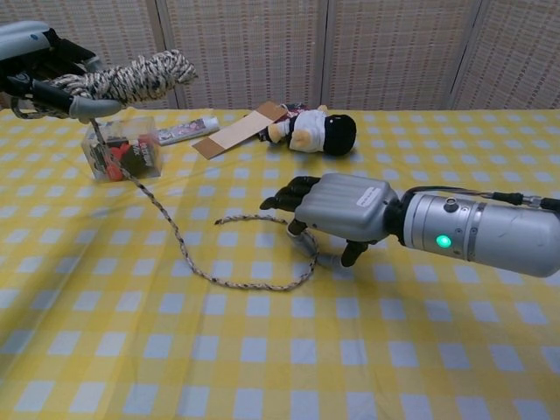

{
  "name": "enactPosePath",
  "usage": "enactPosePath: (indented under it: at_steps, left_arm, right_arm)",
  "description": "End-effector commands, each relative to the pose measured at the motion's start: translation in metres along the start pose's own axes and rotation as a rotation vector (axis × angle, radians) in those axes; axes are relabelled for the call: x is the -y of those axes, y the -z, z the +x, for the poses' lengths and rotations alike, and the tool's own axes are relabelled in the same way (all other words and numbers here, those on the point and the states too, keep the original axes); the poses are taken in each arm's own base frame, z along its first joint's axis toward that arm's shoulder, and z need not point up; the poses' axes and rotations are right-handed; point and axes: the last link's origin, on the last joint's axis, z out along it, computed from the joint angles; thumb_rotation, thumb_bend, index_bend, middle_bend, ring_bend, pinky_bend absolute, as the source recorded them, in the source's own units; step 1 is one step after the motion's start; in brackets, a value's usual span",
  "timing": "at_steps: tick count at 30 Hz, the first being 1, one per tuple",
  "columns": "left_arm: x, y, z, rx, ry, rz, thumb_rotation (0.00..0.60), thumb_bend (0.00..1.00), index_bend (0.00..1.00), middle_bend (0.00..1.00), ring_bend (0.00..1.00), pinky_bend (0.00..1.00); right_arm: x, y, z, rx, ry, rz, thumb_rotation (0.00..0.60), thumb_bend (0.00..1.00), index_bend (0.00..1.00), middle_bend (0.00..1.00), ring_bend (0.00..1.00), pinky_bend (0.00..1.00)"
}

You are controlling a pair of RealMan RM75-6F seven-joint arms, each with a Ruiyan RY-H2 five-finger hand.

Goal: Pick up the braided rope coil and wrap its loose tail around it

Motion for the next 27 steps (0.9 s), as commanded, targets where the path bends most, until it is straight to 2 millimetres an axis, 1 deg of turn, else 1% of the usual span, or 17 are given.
enactPosePath:
  at_steps: [1,9,18,22,27]
  left_arm:
    - [0.001,0.000,0.000,0.001,0.002,0.002,0.502,0.25,0.72,0.69,0.56,0.28]
    - [0.002,0.001,-0.001,0.002,0.009,0.004,0.502,0.25,0.72,0.69,0.56,0.27]
    - [0.002,0.000,0.002,-0.008,0.013,0.004,0.501,0.25,0.72,0.69,0.56,0.27]
    - [0.004,-0.002,0.005,-0.017,0.007,0.009,0.502,0.25,0.72,0.69,0.56,0.27]
    - [0.007,-0.006,0.012,-0.038,0.005,0.024,0.505,0.25,0.72,0.69,0.56,0.27]
  right_arm:
    - [0.000,0.001,-0.002,0.007,0.004,0.000,0.600,0.37,0.52,0.05,0.00,0.00]
    - [0.000,0.001,-0.004,0.000,0.000,-0.015,0.600,0.37,0.52,0.06,0.00,0.00]
    - [0.000,0.003,-0.003,-0.029,-0.017,-0.023,0.600,0.37,0.57,0.10,0.00,0.00]
    - [-0.004,0.008,0.003,-0.066,-0.050,-0.038,0.600,0.37,0.60,0.12,0.00,0.00]
    - [-0.014,0.022,0.017,-0.122,-0.079,-0.064,0.600,0.37,0.61,0.13,0.00,0.00]
